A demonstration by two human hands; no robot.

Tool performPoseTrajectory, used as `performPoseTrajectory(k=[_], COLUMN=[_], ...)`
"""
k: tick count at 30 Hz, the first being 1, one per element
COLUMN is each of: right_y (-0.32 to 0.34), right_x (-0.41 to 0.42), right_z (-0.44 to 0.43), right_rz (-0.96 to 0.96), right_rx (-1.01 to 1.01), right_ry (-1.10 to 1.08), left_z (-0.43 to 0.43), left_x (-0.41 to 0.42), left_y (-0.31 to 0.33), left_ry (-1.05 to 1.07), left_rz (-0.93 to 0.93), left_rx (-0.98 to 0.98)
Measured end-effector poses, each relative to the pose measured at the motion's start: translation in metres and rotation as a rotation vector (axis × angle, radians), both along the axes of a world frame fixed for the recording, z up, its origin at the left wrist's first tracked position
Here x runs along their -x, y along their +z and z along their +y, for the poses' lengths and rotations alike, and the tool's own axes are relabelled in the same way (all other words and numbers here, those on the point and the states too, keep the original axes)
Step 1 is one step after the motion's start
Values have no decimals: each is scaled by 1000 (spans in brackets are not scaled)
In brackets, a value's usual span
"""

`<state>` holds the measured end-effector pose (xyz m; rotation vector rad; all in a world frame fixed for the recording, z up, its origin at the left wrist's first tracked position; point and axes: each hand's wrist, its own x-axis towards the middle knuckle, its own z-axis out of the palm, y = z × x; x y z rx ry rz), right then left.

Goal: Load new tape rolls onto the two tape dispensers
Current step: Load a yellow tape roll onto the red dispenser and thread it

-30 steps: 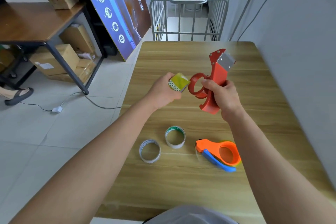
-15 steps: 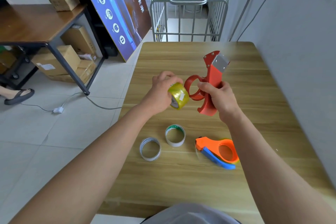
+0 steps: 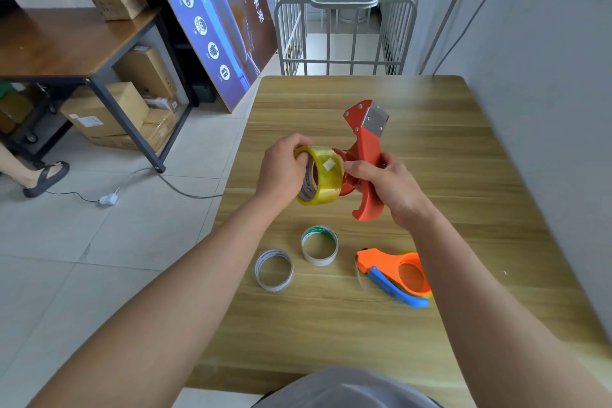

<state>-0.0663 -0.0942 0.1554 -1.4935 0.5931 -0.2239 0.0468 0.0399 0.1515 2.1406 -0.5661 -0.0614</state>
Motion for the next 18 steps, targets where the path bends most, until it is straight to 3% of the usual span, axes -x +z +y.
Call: performPoseTrajectory(k=[8,18], right_y=[-2,-6], right_x=[-2,-4], right_z=[4,5], right_rz=[-24,-70], right_rx=[11,18], right_ry=[29,15], left_z=[-6,-10], left_x=[-3,12], left_y=[-2,9], left_ry=[271,-15], left_rz=[6,674], left_rx=[-58,408])
